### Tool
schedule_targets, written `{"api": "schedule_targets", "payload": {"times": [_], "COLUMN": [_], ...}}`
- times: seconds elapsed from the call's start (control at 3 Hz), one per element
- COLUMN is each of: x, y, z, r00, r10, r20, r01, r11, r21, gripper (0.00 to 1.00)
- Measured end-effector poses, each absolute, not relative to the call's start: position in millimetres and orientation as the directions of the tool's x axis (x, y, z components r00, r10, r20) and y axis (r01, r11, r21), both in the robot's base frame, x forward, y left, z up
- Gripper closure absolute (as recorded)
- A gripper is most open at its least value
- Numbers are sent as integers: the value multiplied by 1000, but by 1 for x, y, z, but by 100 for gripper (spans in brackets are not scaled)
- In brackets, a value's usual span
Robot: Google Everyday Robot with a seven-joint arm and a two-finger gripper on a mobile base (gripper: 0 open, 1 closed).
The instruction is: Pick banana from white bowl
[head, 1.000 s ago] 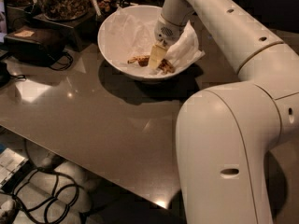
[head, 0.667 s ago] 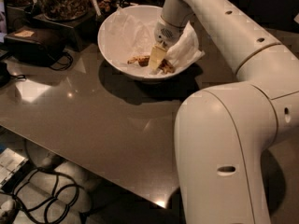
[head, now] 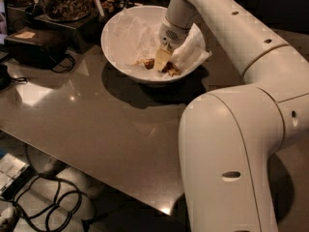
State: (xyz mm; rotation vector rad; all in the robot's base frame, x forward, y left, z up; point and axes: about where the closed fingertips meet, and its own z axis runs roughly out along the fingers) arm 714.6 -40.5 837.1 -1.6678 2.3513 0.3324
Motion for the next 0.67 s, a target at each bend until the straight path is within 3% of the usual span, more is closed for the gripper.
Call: {"api": "schedule_targets", "payload": {"times": [0.67], "x": [717], "y": [-38], "z": [845], "r00": [-324], "r10": [-883], "r20": [-339], "r01": [-941], "r11": [336], "r21": [23], "gripper": [100]}}
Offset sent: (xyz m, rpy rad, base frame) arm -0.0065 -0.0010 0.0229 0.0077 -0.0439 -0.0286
